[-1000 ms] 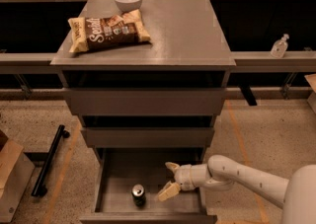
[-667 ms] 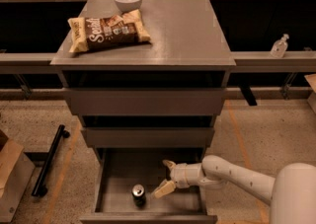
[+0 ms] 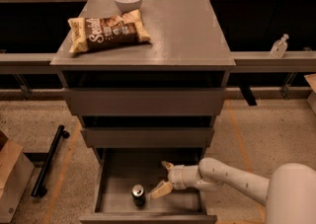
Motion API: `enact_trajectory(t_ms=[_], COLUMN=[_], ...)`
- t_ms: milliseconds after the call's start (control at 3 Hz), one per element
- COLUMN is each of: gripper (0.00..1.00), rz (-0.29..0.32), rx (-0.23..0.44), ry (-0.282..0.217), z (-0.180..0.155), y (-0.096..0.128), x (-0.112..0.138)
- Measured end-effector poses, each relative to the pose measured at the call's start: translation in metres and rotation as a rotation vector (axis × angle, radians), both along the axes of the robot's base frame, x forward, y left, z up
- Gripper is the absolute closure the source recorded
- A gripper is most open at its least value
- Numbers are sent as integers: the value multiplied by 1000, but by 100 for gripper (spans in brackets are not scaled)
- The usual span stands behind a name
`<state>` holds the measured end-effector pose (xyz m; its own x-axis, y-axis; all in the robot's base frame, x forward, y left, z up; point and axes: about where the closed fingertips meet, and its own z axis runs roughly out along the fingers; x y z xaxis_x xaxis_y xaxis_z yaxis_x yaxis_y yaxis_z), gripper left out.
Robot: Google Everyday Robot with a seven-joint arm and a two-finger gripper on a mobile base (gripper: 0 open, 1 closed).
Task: Pick green can from bottom drawer and place on counter
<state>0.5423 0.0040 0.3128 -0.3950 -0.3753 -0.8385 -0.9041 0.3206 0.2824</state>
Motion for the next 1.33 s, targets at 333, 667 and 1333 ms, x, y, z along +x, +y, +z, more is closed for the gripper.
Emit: enact_trajectory(t_ms=[333,667,1333], gripper=[0,0,0], rz=[-10,-12,-51], rx=[15,12,-5], ry=[-21,-38,3], z=[-28,-62,-127], y=[20,42,76], x=[7,15,21])
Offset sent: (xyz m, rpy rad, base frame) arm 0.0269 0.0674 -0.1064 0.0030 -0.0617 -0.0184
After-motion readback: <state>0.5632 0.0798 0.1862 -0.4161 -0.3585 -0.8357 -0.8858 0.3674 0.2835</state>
